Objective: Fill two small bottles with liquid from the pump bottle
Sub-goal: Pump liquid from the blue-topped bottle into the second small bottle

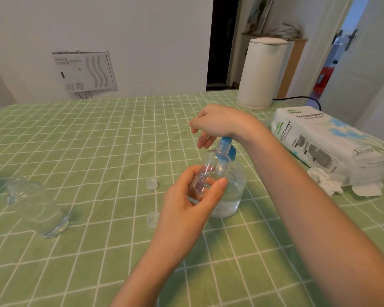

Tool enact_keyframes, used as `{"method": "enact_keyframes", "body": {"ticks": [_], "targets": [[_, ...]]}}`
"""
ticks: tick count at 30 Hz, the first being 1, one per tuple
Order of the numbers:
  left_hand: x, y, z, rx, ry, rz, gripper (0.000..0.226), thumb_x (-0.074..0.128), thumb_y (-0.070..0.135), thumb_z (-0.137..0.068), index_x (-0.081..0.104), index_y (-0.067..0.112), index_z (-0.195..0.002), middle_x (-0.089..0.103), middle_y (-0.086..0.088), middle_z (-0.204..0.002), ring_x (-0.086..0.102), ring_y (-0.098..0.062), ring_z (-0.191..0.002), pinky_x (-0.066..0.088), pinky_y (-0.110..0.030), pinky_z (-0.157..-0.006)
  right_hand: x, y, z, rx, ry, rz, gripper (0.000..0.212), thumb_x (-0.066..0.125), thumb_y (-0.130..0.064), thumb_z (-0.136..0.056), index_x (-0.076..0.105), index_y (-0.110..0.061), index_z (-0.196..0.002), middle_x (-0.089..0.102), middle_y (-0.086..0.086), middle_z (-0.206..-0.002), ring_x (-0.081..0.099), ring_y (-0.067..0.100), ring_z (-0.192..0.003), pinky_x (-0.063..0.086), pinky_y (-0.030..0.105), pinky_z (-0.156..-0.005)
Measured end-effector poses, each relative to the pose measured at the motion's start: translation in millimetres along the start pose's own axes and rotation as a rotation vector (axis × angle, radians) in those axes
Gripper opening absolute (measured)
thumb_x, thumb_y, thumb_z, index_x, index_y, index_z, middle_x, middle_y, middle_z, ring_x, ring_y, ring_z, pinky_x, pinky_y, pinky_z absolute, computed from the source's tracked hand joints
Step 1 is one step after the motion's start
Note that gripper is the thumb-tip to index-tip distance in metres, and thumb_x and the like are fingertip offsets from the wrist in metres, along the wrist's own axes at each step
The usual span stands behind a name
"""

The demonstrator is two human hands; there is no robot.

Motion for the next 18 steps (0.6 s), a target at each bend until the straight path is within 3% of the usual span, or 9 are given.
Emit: {"method": "enact_keyframes", "body": {"ticks": [4,8,18], "targets": [[-1,-2,1,0.002,-0.001,-0.022,0.029,0.061,0.050,-0.068,0.064,0.035,-0.093,0.070,0.014,-0.076,0.055,0.007,-0.053,0.043,-0.010,-0.051,4,1,-2,0.007,-0.011,0.030,0.034,0.042,-0.022,-0.097,0.059,-0.001,-0.117,0.070,0.015,-0.107,0.065,0.030,-0.106,0.050,0.042,-0.096],[-1,-3,1,0.006,0.003,-0.044,0.025,0.061,0.050,-0.070,0.064,0.038,-0.092,0.070,0.014,-0.077,0.057,0.006,-0.056,0.044,-0.011,-0.053,7,3,-1,0.003,-0.032,0.004,0.033,0.041,-0.022,-0.098,0.060,-0.003,-0.117,0.073,0.007,-0.090,0.067,0.028,-0.102,0.050,0.040,-0.095],[-2,-5,2,0.001,0.005,-0.068,0.026,0.060,0.052,-0.070,0.063,0.040,-0.092,0.070,0.013,-0.078,0.057,0.004,-0.058,0.045,-0.013,-0.054,11,5,-2,0.007,-0.016,-0.022,0.033,0.041,-0.022,-0.097,0.060,-0.002,-0.116,0.074,0.007,-0.092,0.067,0.029,-0.102,0.051,0.032,-0.079]]}}
Point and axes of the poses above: each hand's wrist, its own z-axis away from the middle knuckle, its own x-axis out of the palm, y = z × x, the point moved 1 cm from there along -z, towards the middle knuckle
